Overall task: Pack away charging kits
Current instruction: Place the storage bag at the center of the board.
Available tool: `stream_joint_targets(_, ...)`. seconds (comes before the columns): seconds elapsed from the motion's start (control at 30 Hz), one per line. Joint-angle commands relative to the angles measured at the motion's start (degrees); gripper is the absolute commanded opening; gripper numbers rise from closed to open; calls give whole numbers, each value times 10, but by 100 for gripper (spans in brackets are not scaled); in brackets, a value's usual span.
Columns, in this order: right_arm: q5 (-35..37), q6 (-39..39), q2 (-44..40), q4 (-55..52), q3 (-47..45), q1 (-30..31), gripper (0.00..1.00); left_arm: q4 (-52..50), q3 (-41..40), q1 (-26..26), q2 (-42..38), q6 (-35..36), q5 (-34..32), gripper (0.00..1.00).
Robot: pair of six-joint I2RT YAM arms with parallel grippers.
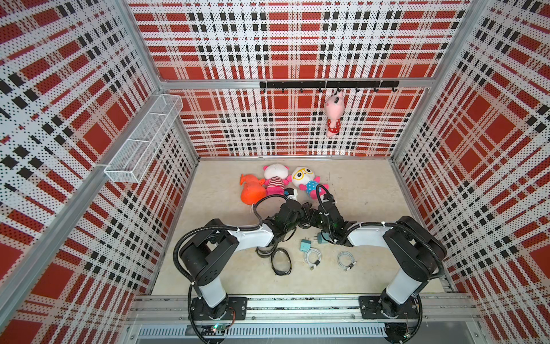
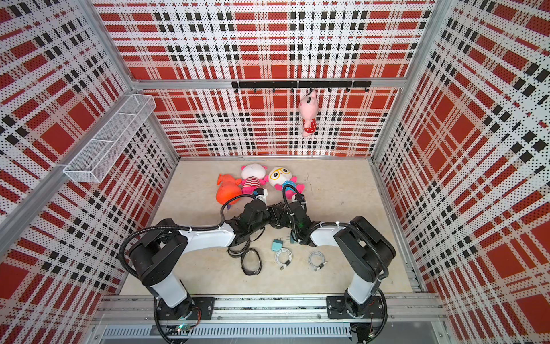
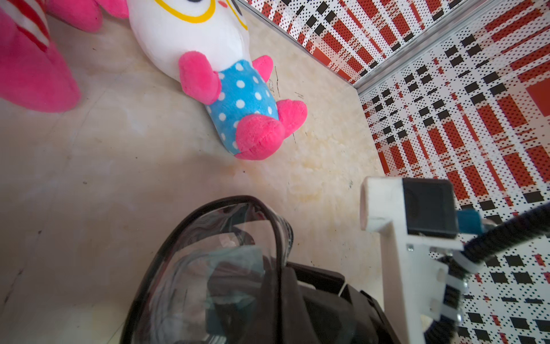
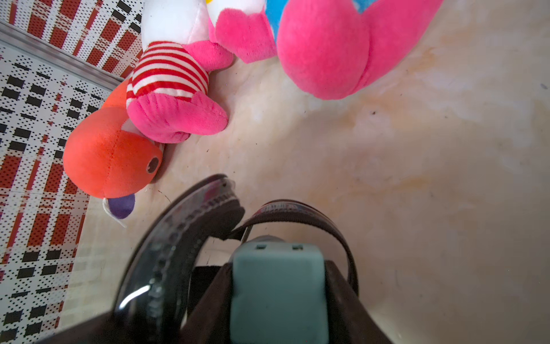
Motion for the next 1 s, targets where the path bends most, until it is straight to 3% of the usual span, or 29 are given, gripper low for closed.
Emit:
stream_joint_targets(0.0, -15, 14, 14, 38, 10, 0, 29, 20, -1, -5, 13, -5, 25, 0)
stream_joint_targets(0.2, -20, 14, 25, 24, 21, 0, 42, 24, -2, -5, 24, -8, 25, 0)
stream_joint_targets(0.4, -20, 14, 28, 21, 22, 0, 45, 23, -1, -5, 33, -9, 19, 0)
stream_joint_targets(0.77, -37, 12, 29, 20, 29, 0, 61, 23, -8, 0, 33, -16, 7, 0)
stream_joint_targets(0.97, -19, 7, 2, 3, 25, -1, 56, 8, -7, 3, 28, -16, -10, 22)
